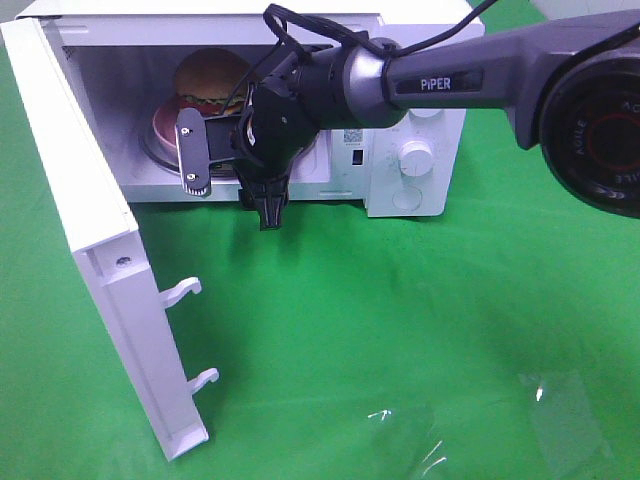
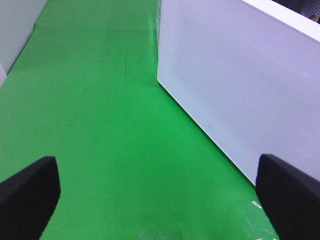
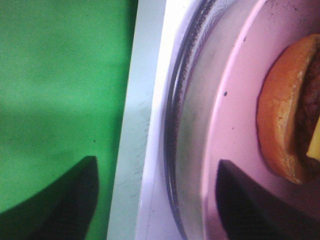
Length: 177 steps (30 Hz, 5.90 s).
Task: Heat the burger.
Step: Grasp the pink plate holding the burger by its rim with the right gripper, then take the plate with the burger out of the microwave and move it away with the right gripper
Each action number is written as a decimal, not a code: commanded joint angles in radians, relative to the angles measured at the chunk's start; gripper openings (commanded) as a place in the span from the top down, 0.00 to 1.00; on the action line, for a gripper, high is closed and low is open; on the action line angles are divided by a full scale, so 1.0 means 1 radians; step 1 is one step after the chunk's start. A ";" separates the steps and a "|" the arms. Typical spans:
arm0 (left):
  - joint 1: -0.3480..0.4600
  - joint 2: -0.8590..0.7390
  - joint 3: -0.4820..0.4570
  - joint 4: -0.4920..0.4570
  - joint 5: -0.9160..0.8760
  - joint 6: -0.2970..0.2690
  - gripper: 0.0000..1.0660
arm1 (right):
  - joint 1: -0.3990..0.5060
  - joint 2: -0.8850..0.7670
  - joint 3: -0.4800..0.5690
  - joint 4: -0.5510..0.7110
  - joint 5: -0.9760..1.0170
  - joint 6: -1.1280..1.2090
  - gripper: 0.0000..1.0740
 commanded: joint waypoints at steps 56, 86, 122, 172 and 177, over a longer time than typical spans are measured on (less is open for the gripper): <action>0.003 -0.018 0.004 -0.006 -0.006 -0.001 0.06 | 0.057 -0.407 0.463 -0.033 -0.065 -0.159 1.00; 0.003 -0.018 0.004 -0.006 -0.006 -0.001 0.06 | 0.057 -0.781 0.933 -0.033 -0.263 -0.159 1.00; 0.003 -0.018 0.004 -0.006 -0.006 -0.001 0.06 | 0.057 -1.310 1.255 -0.025 -0.039 -0.123 1.00; 0.003 -0.018 0.004 -0.006 -0.006 -0.001 0.06 | 0.057 -1.307 1.255 -0.481 0.582 1.258 1.00; 0.003 -0.018 0.004 -0.006 -0.006 -0.001 0.06 | 0.057 -1.228 1.254 -0.517 0.583 1.367 1.00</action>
